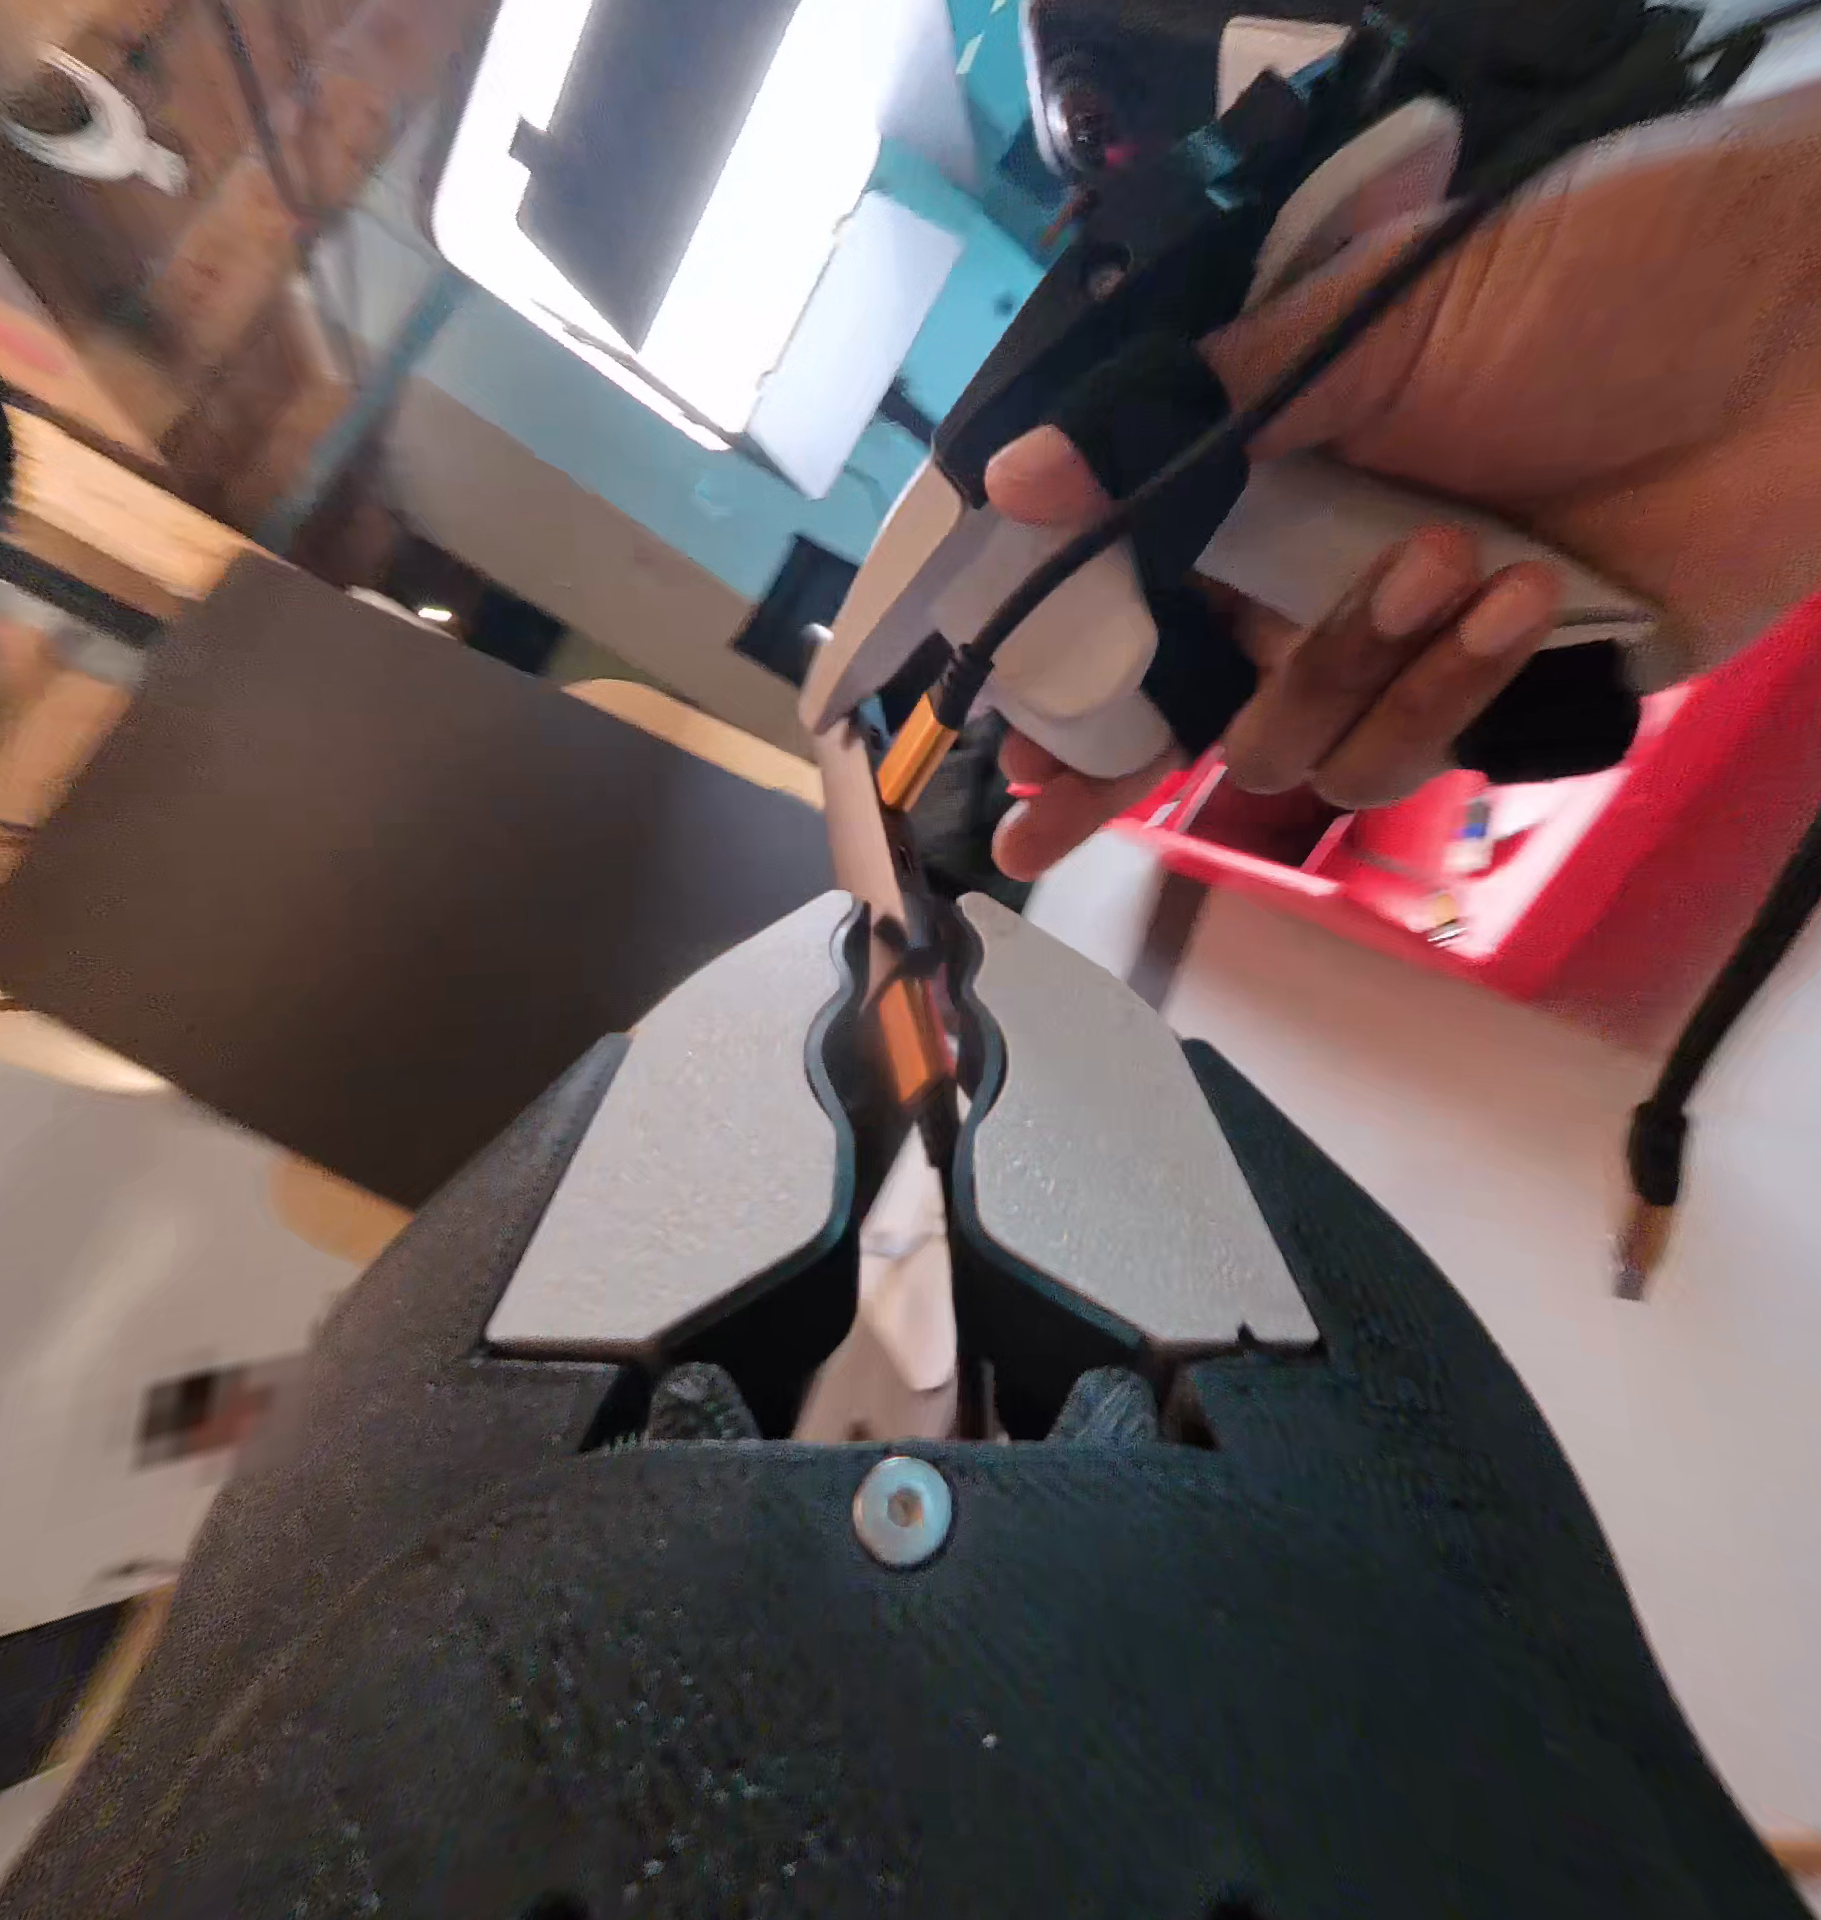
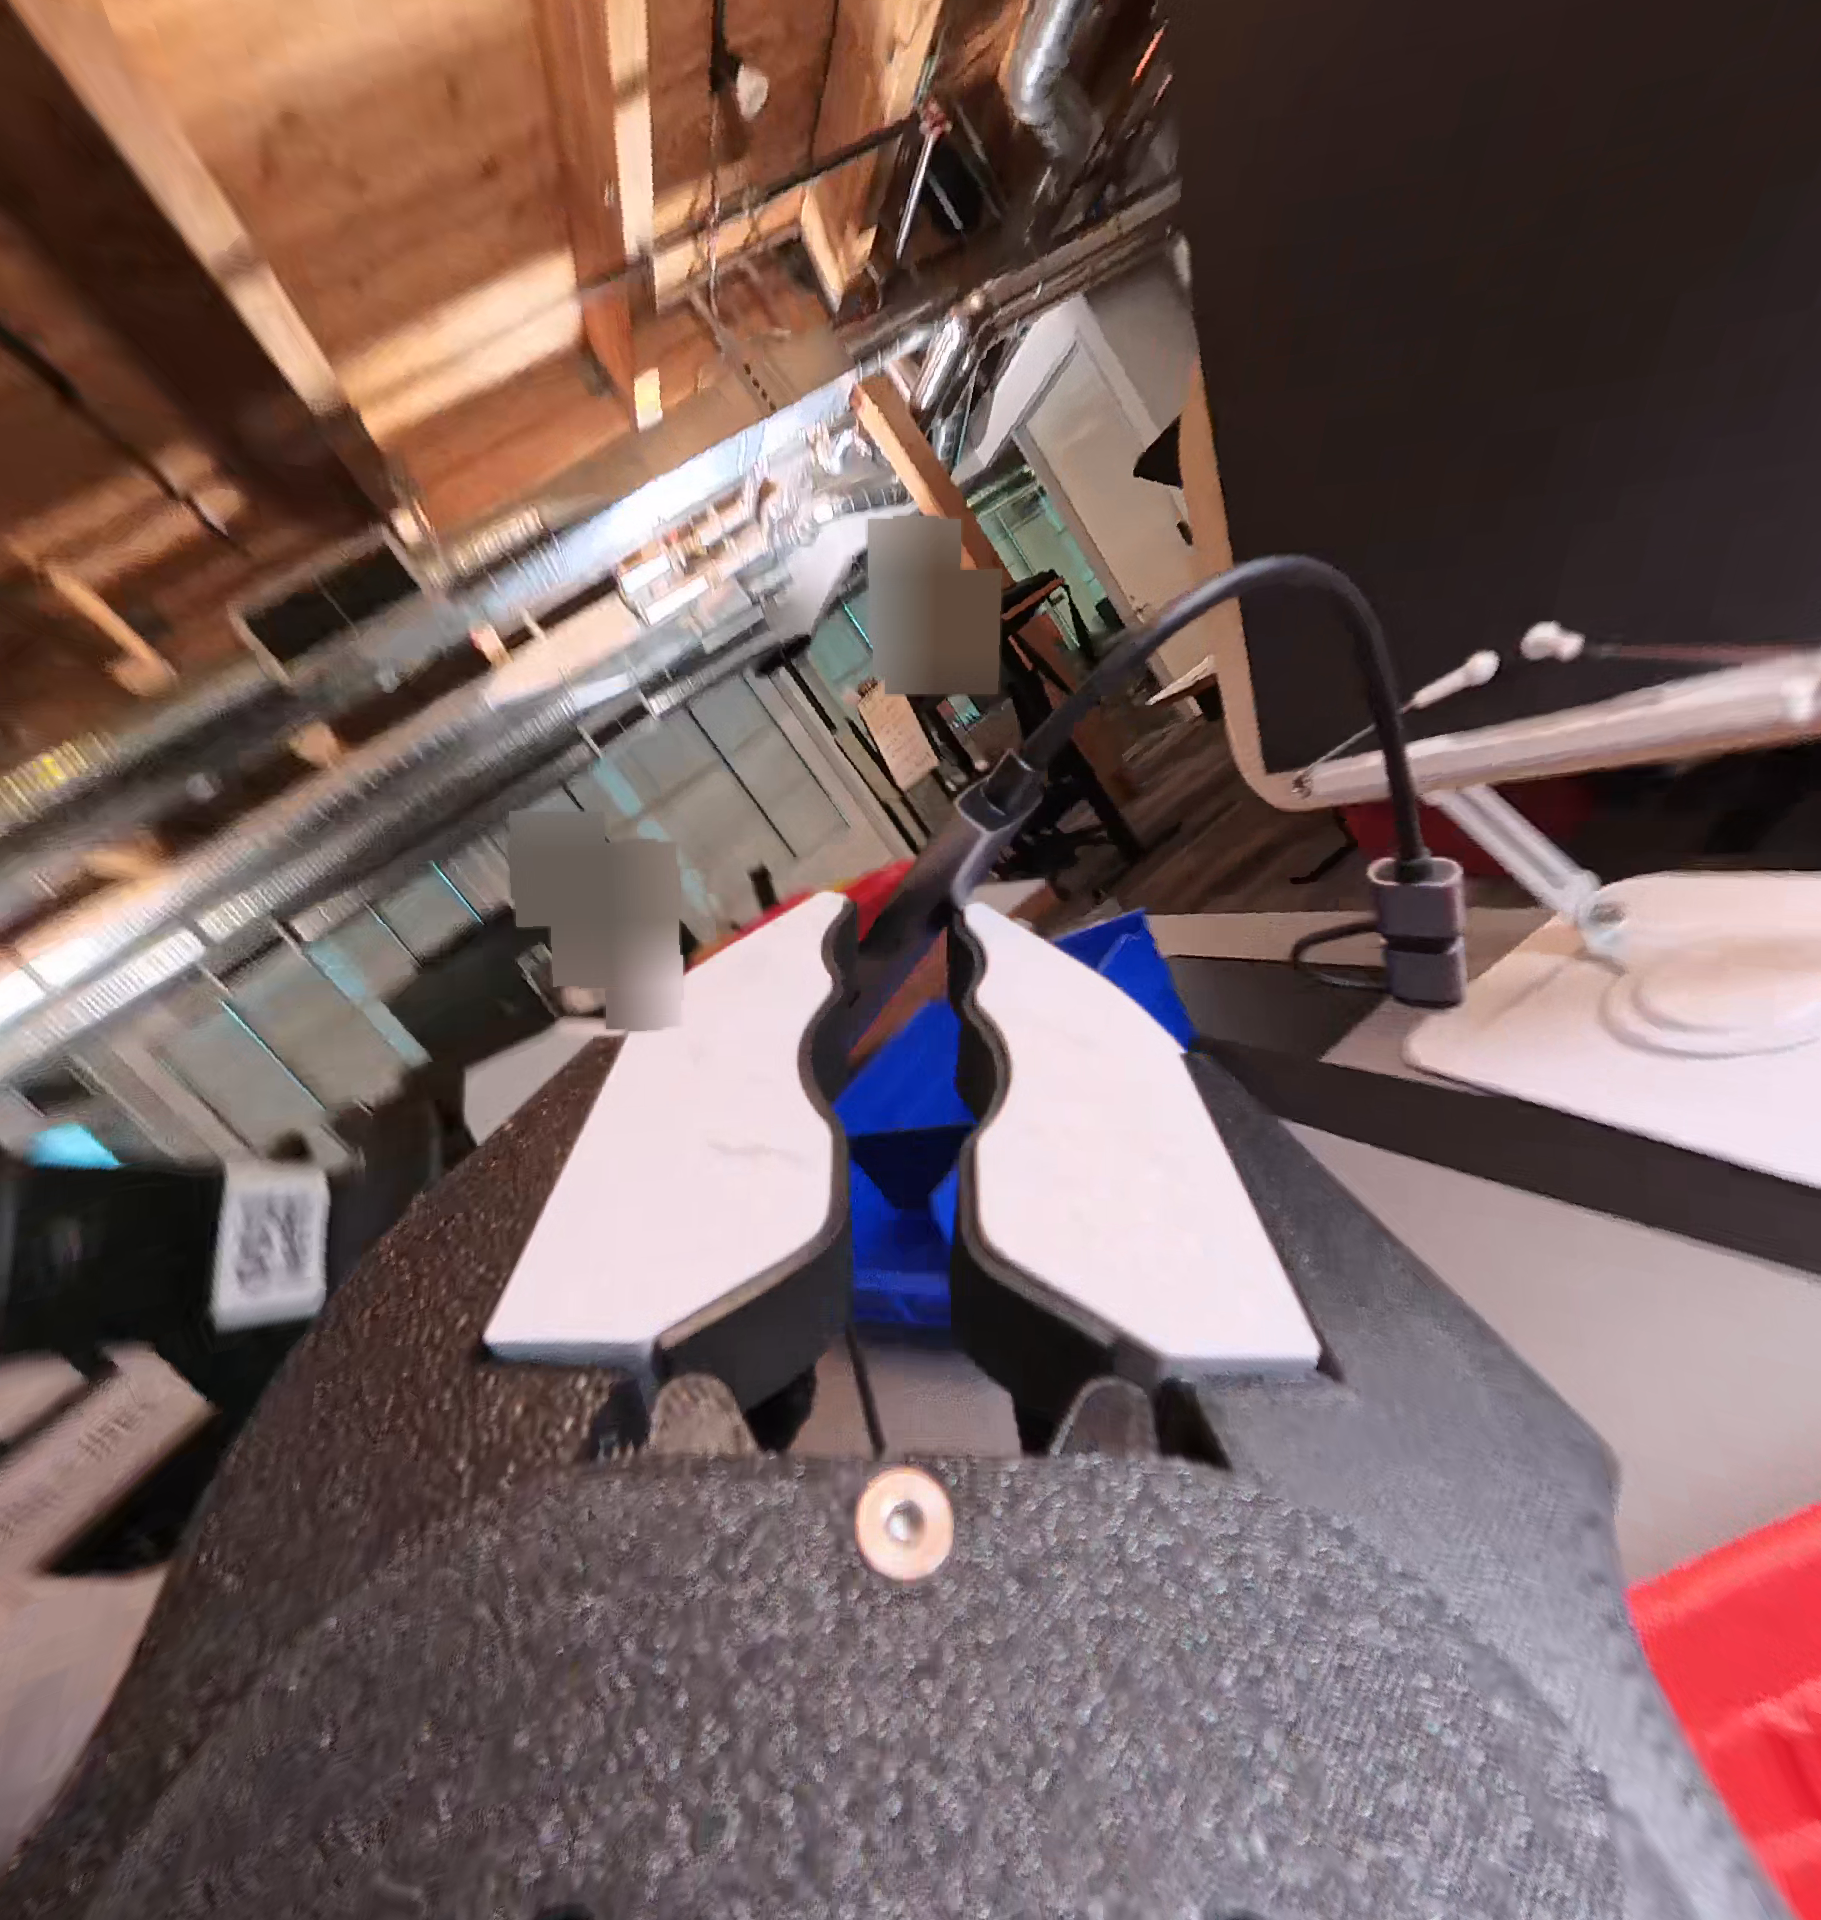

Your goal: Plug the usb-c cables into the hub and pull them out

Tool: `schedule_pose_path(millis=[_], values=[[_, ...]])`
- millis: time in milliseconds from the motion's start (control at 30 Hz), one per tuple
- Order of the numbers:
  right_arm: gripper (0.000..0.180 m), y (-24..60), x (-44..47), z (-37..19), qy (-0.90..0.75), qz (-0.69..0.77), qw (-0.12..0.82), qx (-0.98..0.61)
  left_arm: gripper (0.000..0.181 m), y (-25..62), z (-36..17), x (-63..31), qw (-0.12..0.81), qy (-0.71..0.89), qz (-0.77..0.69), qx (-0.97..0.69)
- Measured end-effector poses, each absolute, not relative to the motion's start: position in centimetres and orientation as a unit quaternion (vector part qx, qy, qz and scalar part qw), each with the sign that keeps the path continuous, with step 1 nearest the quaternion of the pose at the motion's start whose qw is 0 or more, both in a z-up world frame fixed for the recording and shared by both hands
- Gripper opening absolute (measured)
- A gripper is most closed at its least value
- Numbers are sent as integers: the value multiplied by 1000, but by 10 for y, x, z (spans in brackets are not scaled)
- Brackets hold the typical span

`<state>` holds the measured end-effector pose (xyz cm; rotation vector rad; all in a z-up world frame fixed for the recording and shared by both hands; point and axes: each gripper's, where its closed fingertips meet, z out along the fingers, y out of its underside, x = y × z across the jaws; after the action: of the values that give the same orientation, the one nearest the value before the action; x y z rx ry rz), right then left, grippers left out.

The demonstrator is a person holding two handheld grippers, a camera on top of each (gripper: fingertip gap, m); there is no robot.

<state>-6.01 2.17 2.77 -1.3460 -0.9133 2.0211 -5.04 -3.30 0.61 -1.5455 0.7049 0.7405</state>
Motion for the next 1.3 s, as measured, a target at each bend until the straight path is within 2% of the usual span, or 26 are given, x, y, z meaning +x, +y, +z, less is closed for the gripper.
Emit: schedule_pose_path(millis=[133,167,267,400,500,633,800,1033,1167,1233,1300], values=[[14,0,-34,28,-513,682,307,-421,38,-54,8,-25,629,276,-10,-727],[14,-9,-26,29,-545,668,314,-398,39,-61,13,-21,631,265,-82,-725],[14,-44,-6,27,-637,627,326,-310,38,-69,8,-19,613,261,-184,-723],[14,-84,3,33,-667,625,329,-238,43,-79,-14,12,553,312,-277,-721],[14,-91,0,34,-676,601,360,-230,18,-78,-15,21,554,328,-276,-713],[21,-77,0,43,-666,576,399,-256,15,-74,-6,10,586,319,-229,-709],[24,-60,8,38,-673,560,389,-288,13,-75,8,0,621,312,-190,-694],[31,-59,23,31,-707,528,376,-281,11,-75,5,-13,615,321,-124,-710],[32,-60,12,17,-740,437,423,-287,10,-73,1,-18,602,330,-55,-725],[32,-66,1,9,-755,393,444,-279,10,-74,-1,-10,594,349,-45,-724],[20,-81,-2,4,-768,391,439,-254,10,-76,-3,-2,586,364,-37,-723]])
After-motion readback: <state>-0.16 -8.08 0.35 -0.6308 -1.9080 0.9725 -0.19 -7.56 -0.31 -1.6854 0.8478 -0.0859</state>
